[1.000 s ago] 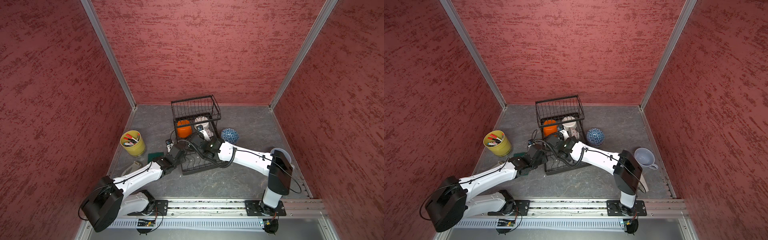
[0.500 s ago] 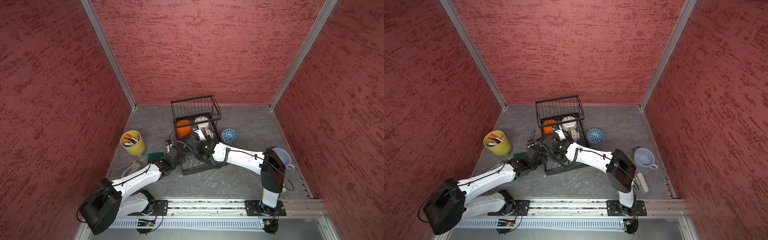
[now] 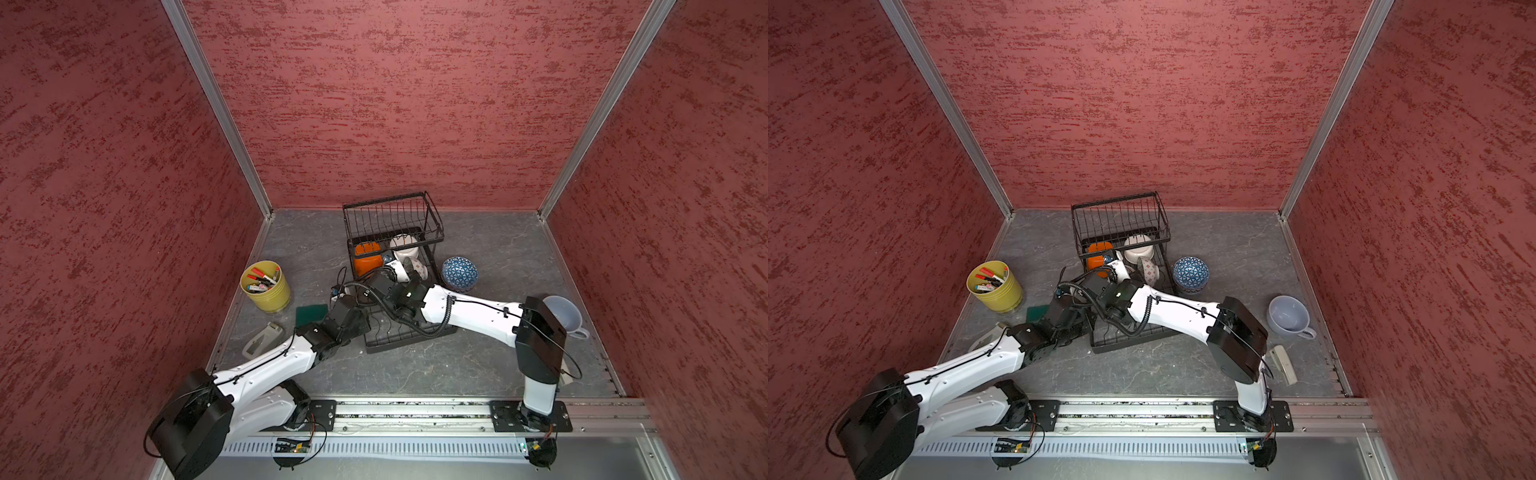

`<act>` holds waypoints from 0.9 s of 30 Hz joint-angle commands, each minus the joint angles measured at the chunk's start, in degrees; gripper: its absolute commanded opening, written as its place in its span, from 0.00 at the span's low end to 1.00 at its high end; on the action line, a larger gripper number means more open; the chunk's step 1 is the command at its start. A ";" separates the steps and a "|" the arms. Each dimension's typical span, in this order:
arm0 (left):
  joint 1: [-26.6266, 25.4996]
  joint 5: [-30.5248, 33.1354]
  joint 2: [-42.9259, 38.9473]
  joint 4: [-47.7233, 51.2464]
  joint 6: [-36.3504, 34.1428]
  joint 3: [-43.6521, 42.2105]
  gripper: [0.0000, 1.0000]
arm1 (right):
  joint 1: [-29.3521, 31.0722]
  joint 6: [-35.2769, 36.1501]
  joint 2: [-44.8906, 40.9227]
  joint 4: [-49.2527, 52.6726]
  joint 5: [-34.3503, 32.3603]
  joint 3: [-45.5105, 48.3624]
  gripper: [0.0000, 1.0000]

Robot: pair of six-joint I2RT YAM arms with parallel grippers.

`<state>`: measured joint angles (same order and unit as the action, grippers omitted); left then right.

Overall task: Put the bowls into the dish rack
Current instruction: 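Tilt the white-and-maroon bowl on edge and lower it beside the green bowl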

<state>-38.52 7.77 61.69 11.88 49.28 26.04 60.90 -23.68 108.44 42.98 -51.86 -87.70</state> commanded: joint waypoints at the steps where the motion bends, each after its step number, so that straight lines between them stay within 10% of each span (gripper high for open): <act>1: 0.49 -1.79 -0.78 -1.53 0.01 -0.19 0.42 | -0.42 -0.74 0.09 -2.39 -2.66 -2.22 0.00; 13: 1.65 -2.10 -5.75 -1.40 -1.74 -1.50 0.82 | -2.09 -0.81 1.63 -2.19 -2.80 -2.14 0.00; 27: 3.83 -0.31 -16.96 3.59 -1.22 -4.85 0.89 | -3.08 3.26 4.88 -4.16 -5.48 -3.44 0.00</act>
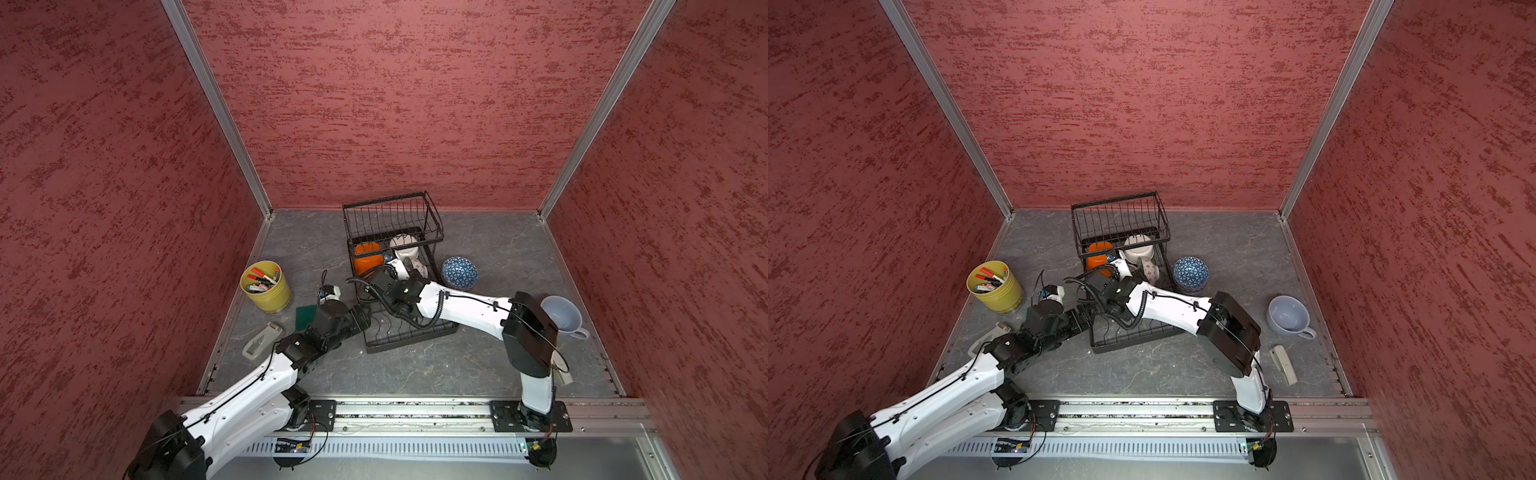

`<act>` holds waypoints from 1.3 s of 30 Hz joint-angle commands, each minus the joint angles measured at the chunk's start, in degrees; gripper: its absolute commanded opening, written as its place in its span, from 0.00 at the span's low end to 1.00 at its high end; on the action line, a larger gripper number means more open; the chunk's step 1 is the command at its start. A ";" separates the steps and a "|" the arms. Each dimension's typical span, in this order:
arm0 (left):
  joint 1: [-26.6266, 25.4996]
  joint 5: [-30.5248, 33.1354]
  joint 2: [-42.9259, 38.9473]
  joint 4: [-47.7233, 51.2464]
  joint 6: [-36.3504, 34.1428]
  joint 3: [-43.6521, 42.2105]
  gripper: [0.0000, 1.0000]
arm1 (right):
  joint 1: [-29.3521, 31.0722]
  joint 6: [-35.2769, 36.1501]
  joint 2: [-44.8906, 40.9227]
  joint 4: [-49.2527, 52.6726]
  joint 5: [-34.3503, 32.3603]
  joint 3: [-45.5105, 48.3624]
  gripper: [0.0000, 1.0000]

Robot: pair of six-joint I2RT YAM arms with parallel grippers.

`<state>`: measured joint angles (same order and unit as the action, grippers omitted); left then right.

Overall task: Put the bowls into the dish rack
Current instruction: 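Tilt the white-and-maroon bowl on edge and lower it beside the green bowl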

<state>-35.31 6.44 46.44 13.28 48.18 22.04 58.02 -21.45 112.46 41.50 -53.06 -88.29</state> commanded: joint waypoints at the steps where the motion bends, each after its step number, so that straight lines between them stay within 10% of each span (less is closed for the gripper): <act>1: 0.81 1.04 -2.20 2.48 -0.08 -0.99 0.89 | -0.20 1.46 1.11 -2.89 -4.50 -3.06 0.00; 39: 4.64 -0.81 -8.95 4.43 -0.72 -3.43 0.85 | -0.36 10.30 10.00 -7.62 -19.23 -6.99 0.00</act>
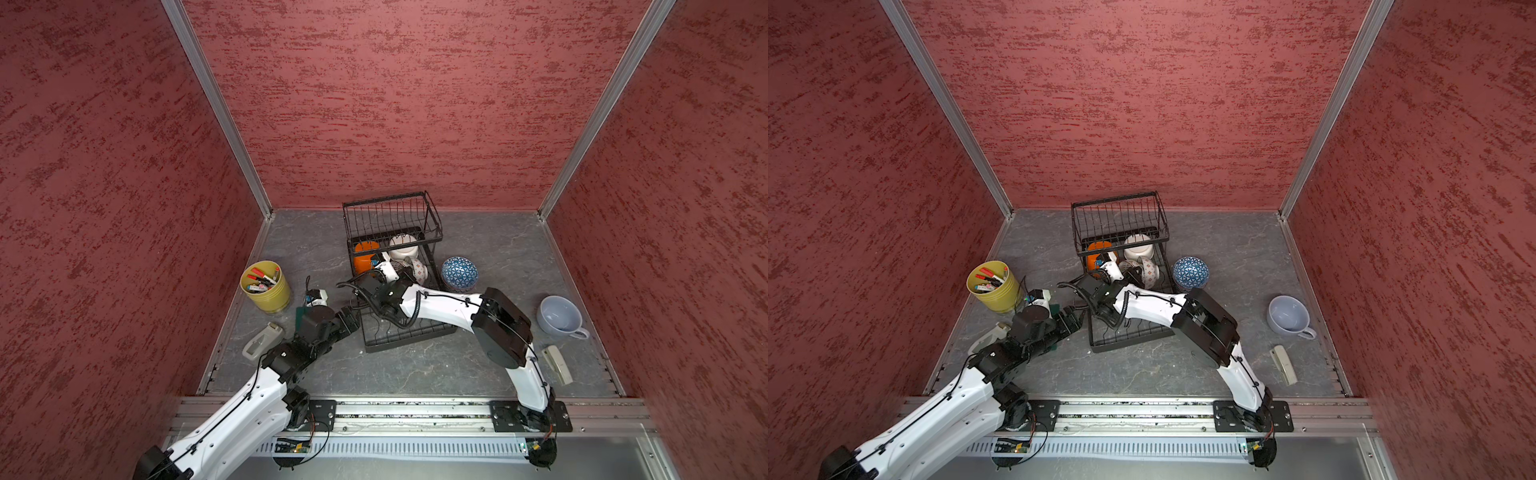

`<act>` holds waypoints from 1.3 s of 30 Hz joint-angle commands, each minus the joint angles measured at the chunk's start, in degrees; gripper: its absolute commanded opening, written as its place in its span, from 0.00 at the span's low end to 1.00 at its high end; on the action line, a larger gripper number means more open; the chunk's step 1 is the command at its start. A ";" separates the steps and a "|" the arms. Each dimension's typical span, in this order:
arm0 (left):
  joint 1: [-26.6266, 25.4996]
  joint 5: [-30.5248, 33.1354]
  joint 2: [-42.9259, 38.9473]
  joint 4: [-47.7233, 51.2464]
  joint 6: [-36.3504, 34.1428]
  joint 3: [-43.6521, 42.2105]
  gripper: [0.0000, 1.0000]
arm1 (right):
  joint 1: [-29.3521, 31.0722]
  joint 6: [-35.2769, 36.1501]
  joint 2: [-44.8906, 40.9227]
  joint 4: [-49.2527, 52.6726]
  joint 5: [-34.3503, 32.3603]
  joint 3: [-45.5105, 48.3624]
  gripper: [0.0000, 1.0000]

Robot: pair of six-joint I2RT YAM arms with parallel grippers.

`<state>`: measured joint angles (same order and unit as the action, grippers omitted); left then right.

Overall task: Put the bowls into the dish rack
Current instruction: 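Tilt the white-and-maroon bowl on edge and lower it beside the green bowl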

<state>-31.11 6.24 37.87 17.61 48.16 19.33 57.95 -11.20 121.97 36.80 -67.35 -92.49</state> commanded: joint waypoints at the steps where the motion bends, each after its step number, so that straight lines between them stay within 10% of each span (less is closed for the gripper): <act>1: 0.49 -0.66 -0.40 0.15 -0.71 -0.83 0.85 | -0.32 0.21 0.72 -3.21 -5.18 -2.86 0.00; 39: 0.61 -0.48 -0.30 -0.22 -0.80 -1.20 0.84 | 1.25 -0.72 10.38 2.07 -10.53 -10.22 0.00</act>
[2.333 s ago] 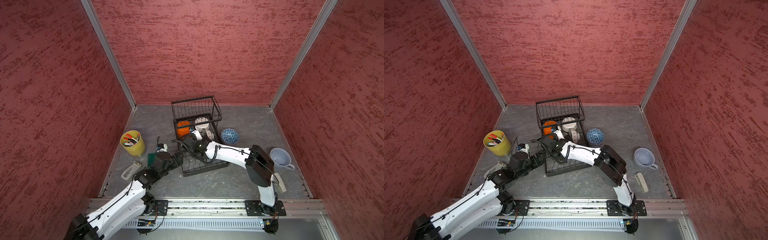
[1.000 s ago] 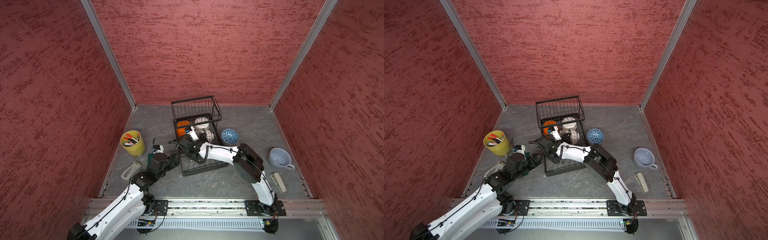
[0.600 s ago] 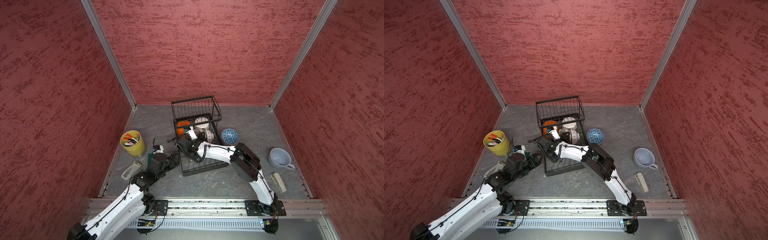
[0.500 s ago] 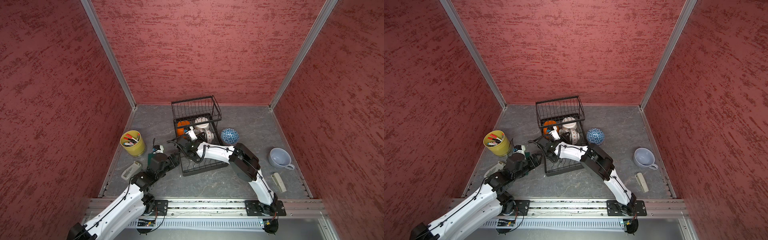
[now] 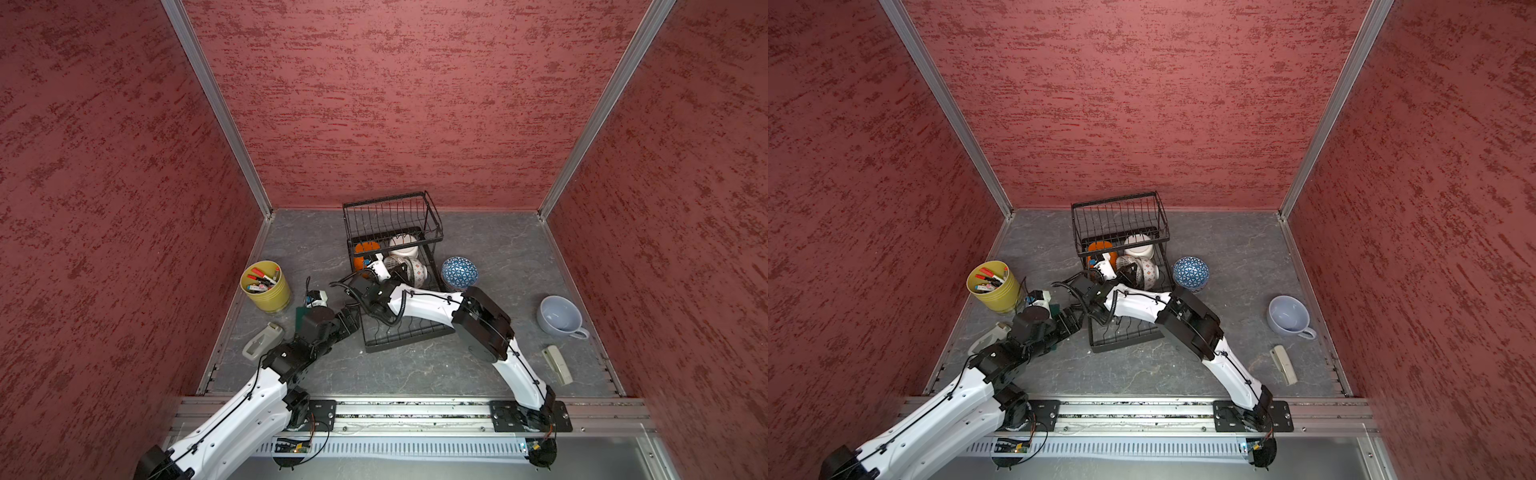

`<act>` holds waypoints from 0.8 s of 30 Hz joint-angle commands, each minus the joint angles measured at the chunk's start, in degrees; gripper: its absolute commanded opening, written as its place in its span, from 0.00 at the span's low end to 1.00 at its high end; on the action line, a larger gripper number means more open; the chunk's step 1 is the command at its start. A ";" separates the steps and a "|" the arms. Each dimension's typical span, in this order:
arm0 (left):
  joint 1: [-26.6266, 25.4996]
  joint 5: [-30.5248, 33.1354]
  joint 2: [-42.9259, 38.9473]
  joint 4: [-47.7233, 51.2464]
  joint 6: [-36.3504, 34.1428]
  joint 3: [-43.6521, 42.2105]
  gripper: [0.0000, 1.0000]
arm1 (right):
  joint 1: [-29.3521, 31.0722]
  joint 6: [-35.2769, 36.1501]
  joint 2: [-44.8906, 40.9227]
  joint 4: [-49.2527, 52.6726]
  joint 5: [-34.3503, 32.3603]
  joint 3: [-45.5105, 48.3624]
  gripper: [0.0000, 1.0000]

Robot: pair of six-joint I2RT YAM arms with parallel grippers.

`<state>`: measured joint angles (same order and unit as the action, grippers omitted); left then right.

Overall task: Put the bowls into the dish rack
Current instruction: 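Tilt the white-and-maroon bowl on edge and lower it beside the green bowl, then press the white-and-maroon bowl down into the rack slots with the right gripper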

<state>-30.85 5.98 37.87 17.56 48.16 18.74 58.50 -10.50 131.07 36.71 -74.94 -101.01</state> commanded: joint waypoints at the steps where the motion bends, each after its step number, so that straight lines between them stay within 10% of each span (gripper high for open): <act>1: 0.35 -0.35 -0.31 -0.16 -0.79 -0.70 0.84 | 0.84 -1.72 1.55 2.57 -3.15 -1.83 0.00; 24: 0.46 0.67 -0.11 0.63 -0.70 -1.16 0.84 | 3.02 -20.74 8.36 26.52 0.82 -12.76 0.05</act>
<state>-30.68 6.44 37.87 18.55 48.18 18.00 60.25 -27.16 137.64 58.59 -76.47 -112.66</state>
